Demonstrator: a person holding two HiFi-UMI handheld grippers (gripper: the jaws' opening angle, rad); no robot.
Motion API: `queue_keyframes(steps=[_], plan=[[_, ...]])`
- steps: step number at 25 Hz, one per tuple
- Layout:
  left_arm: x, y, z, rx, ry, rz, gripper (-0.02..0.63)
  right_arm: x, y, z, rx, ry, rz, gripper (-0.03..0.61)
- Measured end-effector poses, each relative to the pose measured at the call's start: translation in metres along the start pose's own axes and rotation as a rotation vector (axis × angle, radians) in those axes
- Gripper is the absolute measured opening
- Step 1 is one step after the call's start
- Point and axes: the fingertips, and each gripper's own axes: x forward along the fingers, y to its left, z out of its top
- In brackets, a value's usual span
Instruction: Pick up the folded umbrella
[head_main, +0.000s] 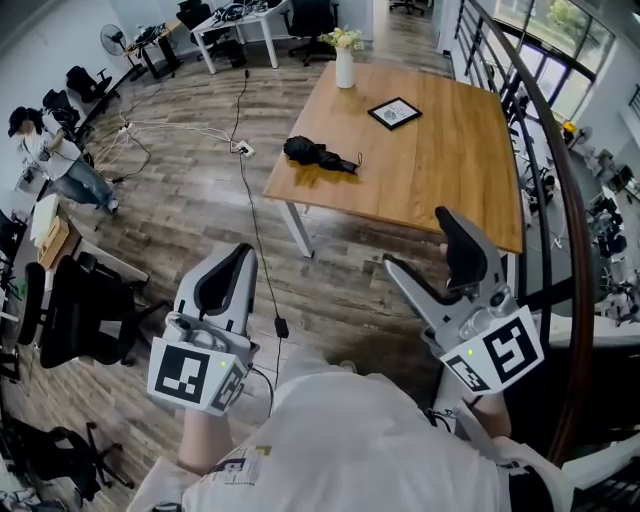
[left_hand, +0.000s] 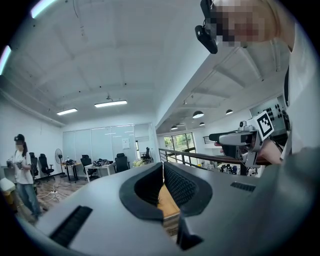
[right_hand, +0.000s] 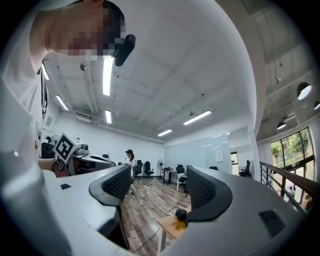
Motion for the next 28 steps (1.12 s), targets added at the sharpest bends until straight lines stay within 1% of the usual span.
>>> queue_keyframes(steps=[4, 8, 11, 15, 18, 23, 28], plan=[[0.007, -0.001, -0.008, -0.014, 0.023, 0.004, 0.023, 0.004, -0.005, -0.007, 0.004, 0.017, 0.016, 0.356], [0.016, 0.004, -0.014, -0.001, 0.028, 0.003, 0.023, 0.015, -0.008, -0.014, -0.006, 0.034, 0.027, 0.356], [0.026, 0.010, -0.020, 0.005, 0.034, -0.002, 0.023, 0.026, -0.006, -0.021, -0.022, 0.048, 0.054, 0.356], [0.042, 0.021, -0.025, 0.007, 0.027, -0.015, 0.023, 0.044, -0.006, -0.029, -0.034, 0.047, 0.081, 0.356], [0.051, 0.030, -0.024, -0.009, 0.016, -0.031, 0.023, 0.058, -0.007, -0.032, -0.034, 0.050, 0.095, 0.357], [0.074, 0.061, -0.032, -0.020, 0.024, -0.038, 0.023, 0.096, -0.021, -0.044, -0.031, 0.075, 0.096, 0.357], [0.111, 0.099, -0.043, -0.035, 0.027, -0.067, 0.023, 0.154, -0.043, -0.072, 0.006, 0.123, 0.087, 0.357]])
